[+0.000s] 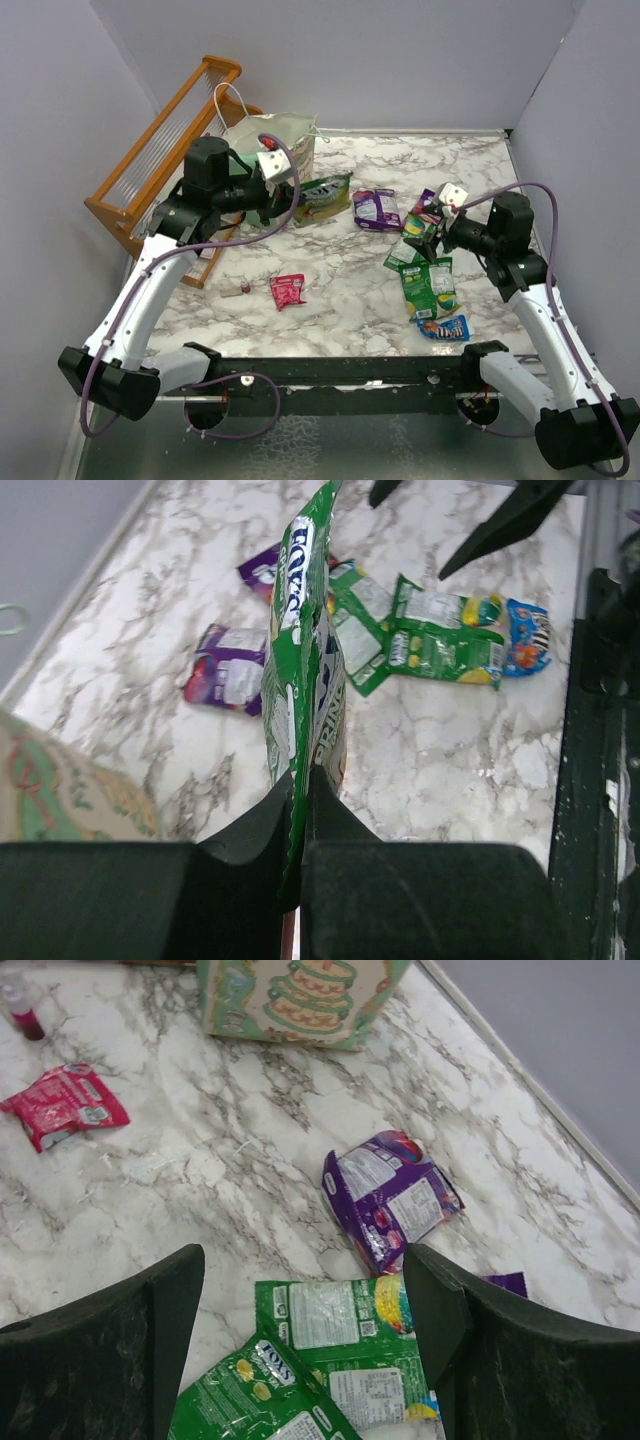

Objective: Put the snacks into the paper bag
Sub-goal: Place the snack in the paper bag, then pick up the snack from the center of the board.

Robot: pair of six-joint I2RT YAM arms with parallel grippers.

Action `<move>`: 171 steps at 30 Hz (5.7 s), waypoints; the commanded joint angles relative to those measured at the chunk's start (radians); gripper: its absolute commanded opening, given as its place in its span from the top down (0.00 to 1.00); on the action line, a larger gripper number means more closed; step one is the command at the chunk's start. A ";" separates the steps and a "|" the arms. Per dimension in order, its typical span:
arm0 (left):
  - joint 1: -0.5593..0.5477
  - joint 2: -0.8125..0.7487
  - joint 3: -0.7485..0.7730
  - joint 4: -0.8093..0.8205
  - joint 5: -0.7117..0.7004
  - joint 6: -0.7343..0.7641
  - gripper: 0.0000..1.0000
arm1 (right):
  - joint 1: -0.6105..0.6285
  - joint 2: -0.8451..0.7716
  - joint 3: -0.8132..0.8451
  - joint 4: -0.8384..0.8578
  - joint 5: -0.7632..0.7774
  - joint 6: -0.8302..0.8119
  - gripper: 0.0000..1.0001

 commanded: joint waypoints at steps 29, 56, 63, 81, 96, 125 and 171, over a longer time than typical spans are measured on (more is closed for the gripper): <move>0.216 0.207 0.448 0.118 -0.457 0.027 1.00 | -0.055 -0.016 -0.059 0.145 0.183 0.111 0.06; 0.216 0.385 0.368 0.111 -0.279 -0.173 1.00 | -0.069 -0.015 -0.086 0.148 0.105 0.112 0.06; 0.216 0.363 0.310 0.124 -0.370 -0.258 1.00 | -0.073 -0.015 -0.090 0.154 0.100 0.120 0.06; 0.216 0.437 0.328 0.009 -0.396 -0.289 0.89 | -0.081 -0.017 -0.103 0.167 0.079 0.128 0.05; 0.216 0.392 0.325 0.026 -0.439 -0.215 0.66 | -0.086 -0.018 -0.110 0.171 0.078 0.124 0.05; 0.218 -0.105 -0.118 0.141 -0.614 -0.073 0.01 | -0.115 0.213 0.029 -0.259 0.293 -0.036 0.04; 0.143 -0.119 -0.370 0.175 -0.144 0.071 0.11 | -0.385 0.917 0.131 -0.583 -0.006 -0.467 0.38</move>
